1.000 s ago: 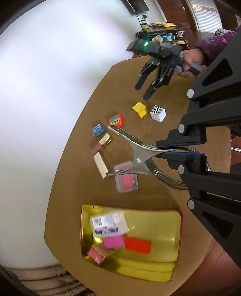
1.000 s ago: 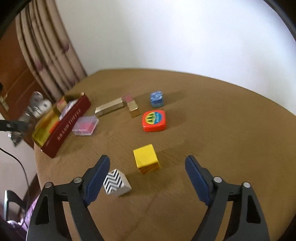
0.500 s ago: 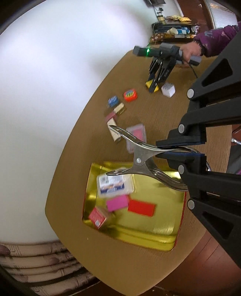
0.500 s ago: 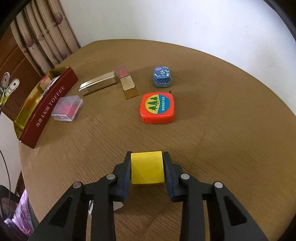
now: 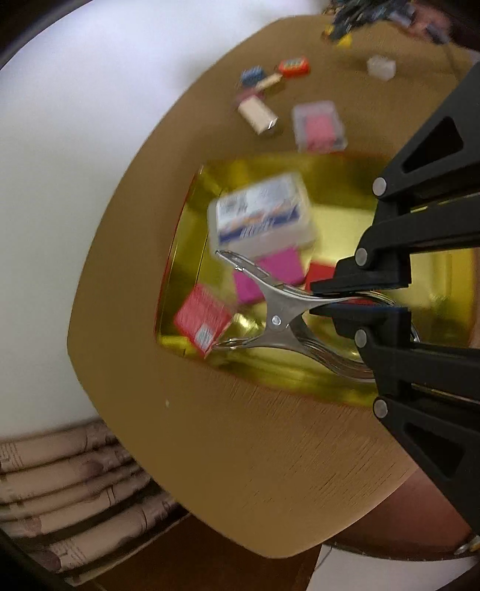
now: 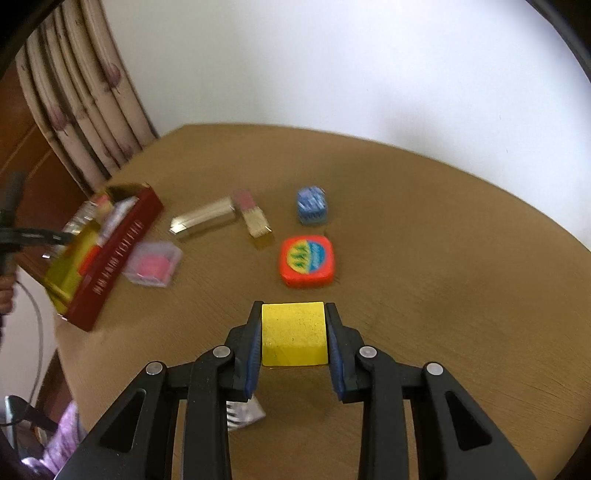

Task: Organize rigid objects
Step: 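Release the clip into the tin with the left tool while the right tool carries the yellow cube over, then lower the yellow cube into the tin and open the right tool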

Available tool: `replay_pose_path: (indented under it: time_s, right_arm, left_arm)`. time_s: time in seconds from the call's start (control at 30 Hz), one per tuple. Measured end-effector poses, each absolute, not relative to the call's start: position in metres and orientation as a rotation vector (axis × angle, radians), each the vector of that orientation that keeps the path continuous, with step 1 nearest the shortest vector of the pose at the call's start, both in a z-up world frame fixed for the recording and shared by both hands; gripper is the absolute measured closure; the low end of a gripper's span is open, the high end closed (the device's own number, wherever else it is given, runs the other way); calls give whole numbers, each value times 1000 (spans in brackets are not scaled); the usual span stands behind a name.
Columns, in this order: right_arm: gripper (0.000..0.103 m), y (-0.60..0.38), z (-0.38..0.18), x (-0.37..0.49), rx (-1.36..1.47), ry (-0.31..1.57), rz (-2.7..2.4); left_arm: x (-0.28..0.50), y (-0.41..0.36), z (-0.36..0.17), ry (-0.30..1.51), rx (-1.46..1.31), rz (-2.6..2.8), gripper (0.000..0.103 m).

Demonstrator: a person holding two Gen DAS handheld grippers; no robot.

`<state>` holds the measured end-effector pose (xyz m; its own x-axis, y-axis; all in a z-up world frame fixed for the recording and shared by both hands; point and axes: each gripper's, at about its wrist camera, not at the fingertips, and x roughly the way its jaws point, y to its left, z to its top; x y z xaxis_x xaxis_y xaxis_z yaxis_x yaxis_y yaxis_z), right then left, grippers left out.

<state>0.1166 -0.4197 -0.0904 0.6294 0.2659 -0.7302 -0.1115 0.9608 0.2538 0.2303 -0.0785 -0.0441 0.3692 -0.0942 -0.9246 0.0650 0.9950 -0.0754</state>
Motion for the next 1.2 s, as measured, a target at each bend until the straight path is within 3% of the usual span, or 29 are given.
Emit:
replay_pose_path:
  time_s: [0.27,0.4,0.63,0.93,1.2]
  right_arm:
    - [75,-380,-48,115,202,808,327]
    - [75,-344,-30,119,211,789,413]
    - [75,-262,-15,151,254,804,602]
    - [75,-155,-51,199,222,934,674]
    - [75,-132,-80,214,169,1006,552]
  left_arm:
    - [244,-76,-69,1184,22,-91,97]
    - [243,-74,-79,1174,74,-61,82]
    - [205,-51,-46,1061,-75,-114,82]
    - [110,-38,-18,830,30,-23,81]
    - [110,-32,-31,860,22,-37,81]
